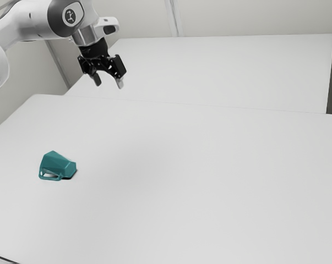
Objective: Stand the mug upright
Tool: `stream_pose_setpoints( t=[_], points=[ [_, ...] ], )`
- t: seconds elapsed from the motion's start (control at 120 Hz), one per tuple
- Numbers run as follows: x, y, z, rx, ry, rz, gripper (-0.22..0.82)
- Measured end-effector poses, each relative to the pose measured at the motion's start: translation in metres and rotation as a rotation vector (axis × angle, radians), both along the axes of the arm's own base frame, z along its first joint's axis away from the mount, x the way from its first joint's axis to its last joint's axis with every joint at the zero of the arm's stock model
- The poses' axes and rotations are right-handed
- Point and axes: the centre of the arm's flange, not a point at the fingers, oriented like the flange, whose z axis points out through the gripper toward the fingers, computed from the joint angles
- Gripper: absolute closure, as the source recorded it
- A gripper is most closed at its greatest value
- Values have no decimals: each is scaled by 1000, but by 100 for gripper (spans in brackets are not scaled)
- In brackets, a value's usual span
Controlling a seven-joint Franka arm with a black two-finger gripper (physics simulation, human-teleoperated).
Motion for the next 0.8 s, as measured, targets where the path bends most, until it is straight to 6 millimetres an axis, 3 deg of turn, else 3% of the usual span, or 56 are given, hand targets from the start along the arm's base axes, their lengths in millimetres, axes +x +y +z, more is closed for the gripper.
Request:
stream_pose_setpoints(
  t=[0.308, 0.467, 0.592, 0.692, 0.8],
  points=[
    [1, 7, 0, -26, -16, 3, 0],
    [-13, 101, 3, -166, 3, 157, 0],
    [-31, 165, -4, -290, 28, 226, 0],
    [-50, 236, -27, -409, 52, 297, 0],
    [-65, 290, -65, -500, 84, 320, 0]
  ],
)
